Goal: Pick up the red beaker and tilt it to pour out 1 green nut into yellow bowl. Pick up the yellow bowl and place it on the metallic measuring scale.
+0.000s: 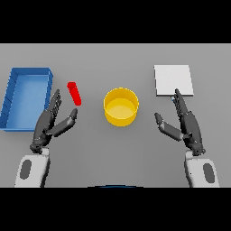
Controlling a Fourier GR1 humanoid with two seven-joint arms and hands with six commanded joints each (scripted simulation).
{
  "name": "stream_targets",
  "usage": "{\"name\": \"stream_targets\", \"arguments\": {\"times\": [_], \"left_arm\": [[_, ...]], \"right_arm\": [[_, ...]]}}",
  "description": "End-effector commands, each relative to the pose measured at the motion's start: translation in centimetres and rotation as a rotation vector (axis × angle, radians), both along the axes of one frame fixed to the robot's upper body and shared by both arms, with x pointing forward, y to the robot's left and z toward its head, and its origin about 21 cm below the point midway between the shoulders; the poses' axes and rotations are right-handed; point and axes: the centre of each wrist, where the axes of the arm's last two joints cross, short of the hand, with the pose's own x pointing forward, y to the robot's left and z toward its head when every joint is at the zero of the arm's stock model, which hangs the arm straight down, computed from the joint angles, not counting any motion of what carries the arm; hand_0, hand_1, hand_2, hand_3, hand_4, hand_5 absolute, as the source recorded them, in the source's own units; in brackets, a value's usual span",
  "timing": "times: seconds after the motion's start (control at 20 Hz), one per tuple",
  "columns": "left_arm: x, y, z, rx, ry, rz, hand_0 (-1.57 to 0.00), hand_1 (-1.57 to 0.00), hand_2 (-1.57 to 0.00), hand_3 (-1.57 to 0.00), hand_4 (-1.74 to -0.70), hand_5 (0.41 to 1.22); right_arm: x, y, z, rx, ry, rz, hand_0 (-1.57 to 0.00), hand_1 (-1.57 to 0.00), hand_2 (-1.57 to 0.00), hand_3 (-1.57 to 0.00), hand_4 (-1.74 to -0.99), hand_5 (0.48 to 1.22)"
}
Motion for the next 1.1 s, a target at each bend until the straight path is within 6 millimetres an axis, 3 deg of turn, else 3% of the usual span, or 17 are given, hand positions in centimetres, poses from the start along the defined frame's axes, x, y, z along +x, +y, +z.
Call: {"name": "stream_targets", "arguments": {"times": [0.0, 0.2, 0.6, 1.05], "left_arm": [[0.4, 0.0, -0.5, 0.011, -0.003, 0.002, 0.00, 0.00, 0.00, 0.00, -1.20, 0.661], [3.1, -0.1, -1.6, 0.028, 0.012, 0.019, 0.00, 0.00, 0.00, 0.00, -1.21, 0.654], [8.2, -1.6, -1.9, 0.044, 0.000, 0.019, 0.00, 0.00, 0.00, 0.00, -1.22, 0.633], [10.4, -3.0, -3.4, 0.036, -0.043, 0.014, 0.00, 0.00, 0.00, 0.00, -1.33, 0.709]], "right_arm": [[0.1, -0.2, 0.2, 0.008, -0.008, 0.001, 0.00, 0.00, 0.00, 0.00, -1.294, 0.623], [0.4, -0.4, 0.4, 0.012, -0.016, -0.002, 0.00, 0.00, 0.00, 0.00, -1.292, 0.615], [0.2, 0.0, 0.2, 0.001, -0.011, -0.011, 0.00, 0.00, 0.00, 0.00, -1.300, 0.631], [0.7, -0.2, 0.4, -0.018, -0.002, -0.029, 0.00, 0.00, 0.00, 0.00, -1.303, 0.646]]}}
